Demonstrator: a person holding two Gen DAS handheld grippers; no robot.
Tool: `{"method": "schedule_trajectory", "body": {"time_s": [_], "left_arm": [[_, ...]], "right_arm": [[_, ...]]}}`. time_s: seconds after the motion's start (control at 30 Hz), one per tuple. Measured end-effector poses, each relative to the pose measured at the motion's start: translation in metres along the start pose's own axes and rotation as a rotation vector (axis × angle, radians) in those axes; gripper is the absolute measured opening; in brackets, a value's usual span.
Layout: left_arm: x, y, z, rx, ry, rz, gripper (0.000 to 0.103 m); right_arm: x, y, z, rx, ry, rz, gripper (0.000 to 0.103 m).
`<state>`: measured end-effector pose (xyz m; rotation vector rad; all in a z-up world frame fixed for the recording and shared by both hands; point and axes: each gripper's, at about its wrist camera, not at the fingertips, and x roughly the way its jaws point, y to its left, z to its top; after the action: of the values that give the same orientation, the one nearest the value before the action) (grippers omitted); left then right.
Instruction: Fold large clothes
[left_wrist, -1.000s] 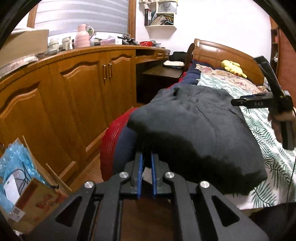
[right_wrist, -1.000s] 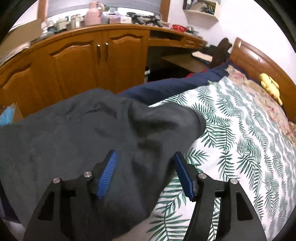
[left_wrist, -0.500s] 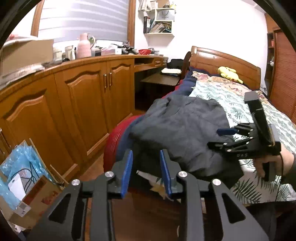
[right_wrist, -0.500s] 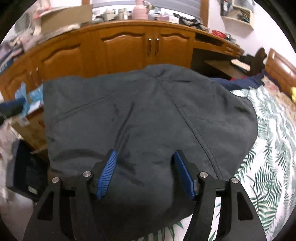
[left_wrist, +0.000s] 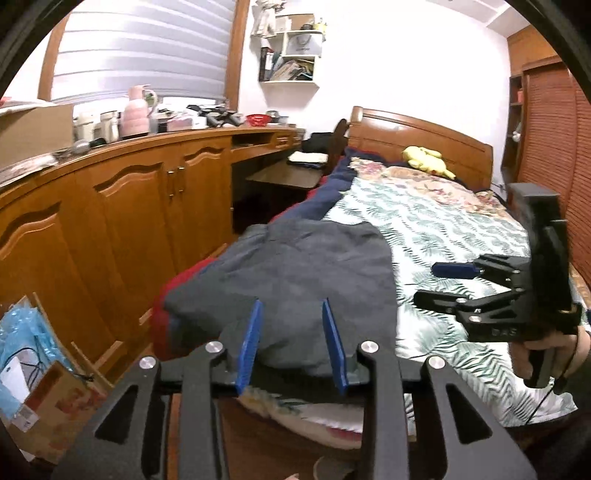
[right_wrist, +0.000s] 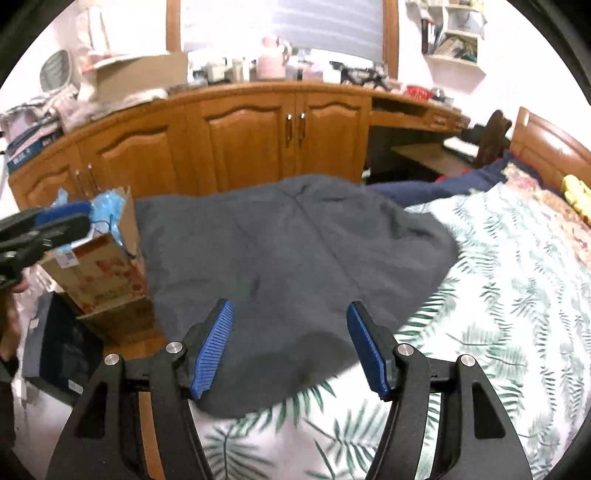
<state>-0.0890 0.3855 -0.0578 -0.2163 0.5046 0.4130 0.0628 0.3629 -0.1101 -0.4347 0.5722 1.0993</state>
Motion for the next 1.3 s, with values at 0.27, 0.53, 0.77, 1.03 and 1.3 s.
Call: {"method": "schedule_trajectory", "body": {"time_s": [0.27,0.53,0.77,1.03,1.3], "left_arm": [[-0.002,-0.059,0.011,0.034,-0.013,-0.032,0.032],[0.005,-0.112,0.012,0.071,0.018,-0.048,0.032],[0.014,-0.154,0.009,0.096,0.031,-0.085,0.032],[0.023,-0.205,-0.001,0.131,0.054,-0.142,0.033],[0.030,-0.254,-0.015,0.170,0.082,-0.196,0.034]], "right_arm": [[-0.075,-0.020,-0.022,0.018,-0.053,-0.045,0.082],[-0.118,-0.049,-0.055,0.080,-0.081,-0.088,0.087],[-0.148,-0.077,-0.088,0.139,-0.097,-0.137,0.089],[-0.172,-0.111,-0.129,0.241,-0.087,-0.204,0.092],[-0.216,-0.138,-0.172,0.331,-0.112,-0.282,0.092]]}}
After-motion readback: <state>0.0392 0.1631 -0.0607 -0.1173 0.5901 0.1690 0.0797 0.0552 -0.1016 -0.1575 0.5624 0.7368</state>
